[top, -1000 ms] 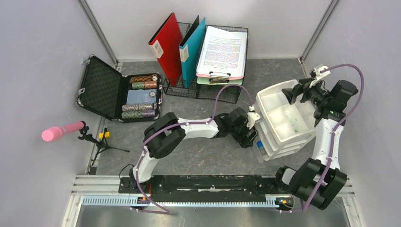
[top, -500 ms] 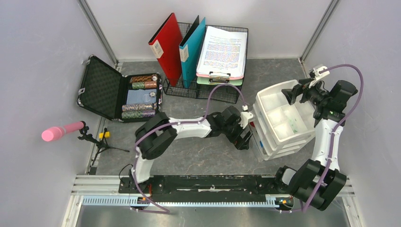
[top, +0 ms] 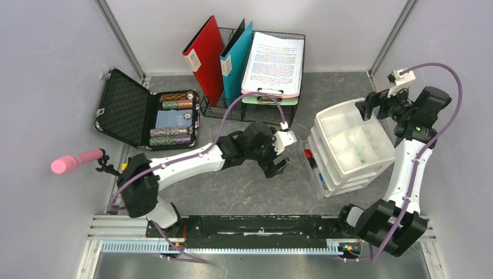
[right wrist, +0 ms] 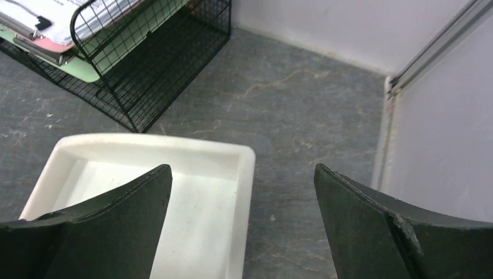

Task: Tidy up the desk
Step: Close the drawer in the storage box.

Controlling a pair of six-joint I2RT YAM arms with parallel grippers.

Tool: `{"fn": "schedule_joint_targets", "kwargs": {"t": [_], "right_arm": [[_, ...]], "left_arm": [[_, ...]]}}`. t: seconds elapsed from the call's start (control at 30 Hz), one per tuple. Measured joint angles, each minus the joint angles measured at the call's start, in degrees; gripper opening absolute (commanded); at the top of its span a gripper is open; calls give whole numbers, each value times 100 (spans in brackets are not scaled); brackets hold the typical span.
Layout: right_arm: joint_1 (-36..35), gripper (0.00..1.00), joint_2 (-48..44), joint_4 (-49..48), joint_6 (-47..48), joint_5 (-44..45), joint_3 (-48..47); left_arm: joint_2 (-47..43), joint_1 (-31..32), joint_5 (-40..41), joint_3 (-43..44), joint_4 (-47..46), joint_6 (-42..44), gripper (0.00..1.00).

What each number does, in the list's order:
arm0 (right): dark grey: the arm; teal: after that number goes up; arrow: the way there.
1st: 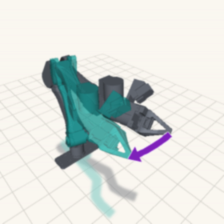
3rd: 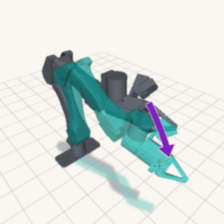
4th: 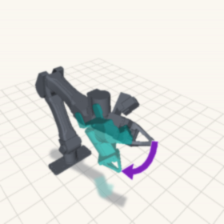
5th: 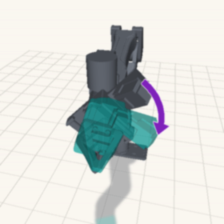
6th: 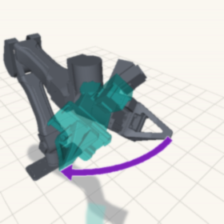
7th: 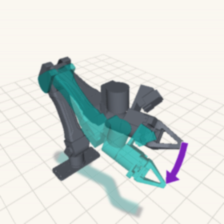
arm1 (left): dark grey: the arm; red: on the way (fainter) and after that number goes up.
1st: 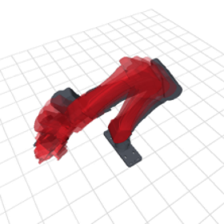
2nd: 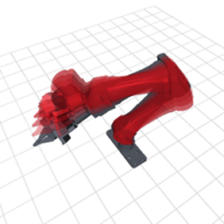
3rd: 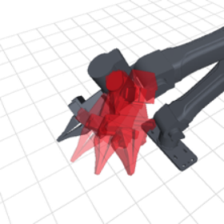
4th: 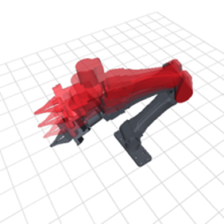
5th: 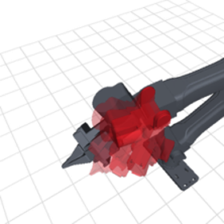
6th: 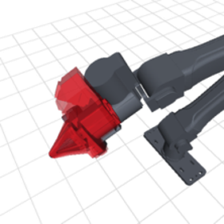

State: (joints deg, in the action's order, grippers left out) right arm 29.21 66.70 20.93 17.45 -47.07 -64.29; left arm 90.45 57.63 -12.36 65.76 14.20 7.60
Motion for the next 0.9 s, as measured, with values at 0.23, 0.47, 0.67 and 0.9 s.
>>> {"fn": "schedule_joint_targets", "kwargs": {"t": [0.23, 0.47, 0.67, 0.9], "right_arm": [[-337, 98, -227, 94, 129, 210, -487], [-2155, 98, -448, 393, 758, 474, -610], [-4336, 98, -448, 629, 1633, 1394, -269], [-6662, 98, 11, 647, 2531, 3206, 852]], "left_arm": [[-1008, -706, 256, -125, 957, 833, 100], [-1882, -1386, 466, -240, 1733, 1311, 100], [-2391, -2026, 673, -459, 2273, 1408, 100], [-2658, -2911, 787, -466, 2649, 1388, 100]]}}
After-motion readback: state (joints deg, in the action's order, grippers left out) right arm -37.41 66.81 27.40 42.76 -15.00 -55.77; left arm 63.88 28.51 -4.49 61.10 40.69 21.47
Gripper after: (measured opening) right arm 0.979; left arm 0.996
